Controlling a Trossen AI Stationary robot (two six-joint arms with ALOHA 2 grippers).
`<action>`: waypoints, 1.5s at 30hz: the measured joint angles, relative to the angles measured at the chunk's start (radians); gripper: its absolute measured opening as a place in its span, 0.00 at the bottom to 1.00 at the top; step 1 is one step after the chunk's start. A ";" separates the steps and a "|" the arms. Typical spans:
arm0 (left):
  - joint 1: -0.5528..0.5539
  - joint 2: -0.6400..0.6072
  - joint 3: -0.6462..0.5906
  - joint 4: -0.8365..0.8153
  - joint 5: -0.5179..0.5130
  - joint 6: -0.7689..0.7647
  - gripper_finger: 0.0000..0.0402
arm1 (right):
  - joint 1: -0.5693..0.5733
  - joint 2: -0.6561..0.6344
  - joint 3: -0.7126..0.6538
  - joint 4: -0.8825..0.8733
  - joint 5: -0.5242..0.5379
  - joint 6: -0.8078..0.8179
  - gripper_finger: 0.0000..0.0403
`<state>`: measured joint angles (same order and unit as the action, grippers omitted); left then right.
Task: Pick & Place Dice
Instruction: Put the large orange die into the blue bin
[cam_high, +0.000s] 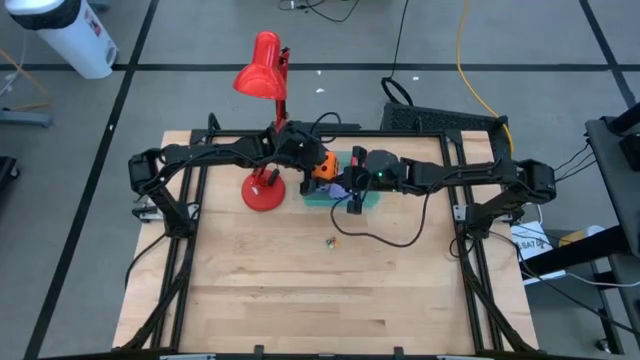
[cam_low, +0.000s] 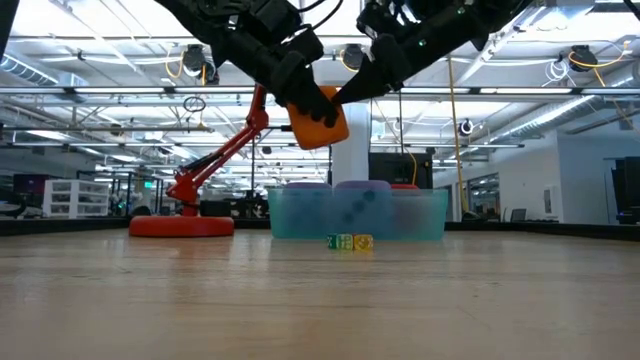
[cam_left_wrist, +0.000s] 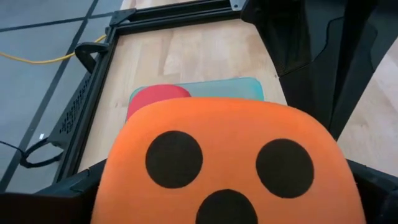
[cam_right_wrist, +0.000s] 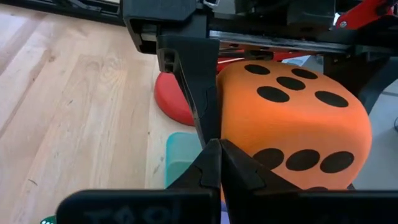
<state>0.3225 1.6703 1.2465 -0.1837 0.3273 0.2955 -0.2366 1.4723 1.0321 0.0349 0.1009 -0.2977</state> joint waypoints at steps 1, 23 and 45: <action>0.000 0.000 0.000 0.001 -0.003 -0.001 1.00 | -0.001 0.000 0.000 -0.003 -0.001 0.001 0.00; -0.005 0.000 0.027 -0.010 -0.012 -0.013 1.00 | -0.038 -0.001 -0.050 0.020 -0.060 0.058 0.00; -0.016 0.020 0.020 -0.153 -0.290 0.047 0.99 | 0.034 -0.043 -0.039 0.165 -0.049 -0.006 0.00</action>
<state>0.3069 1.6902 1.2667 -0.3367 0.0370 0.3422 -0.2023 1.4295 0.9931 0.1995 0.0521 -0.3039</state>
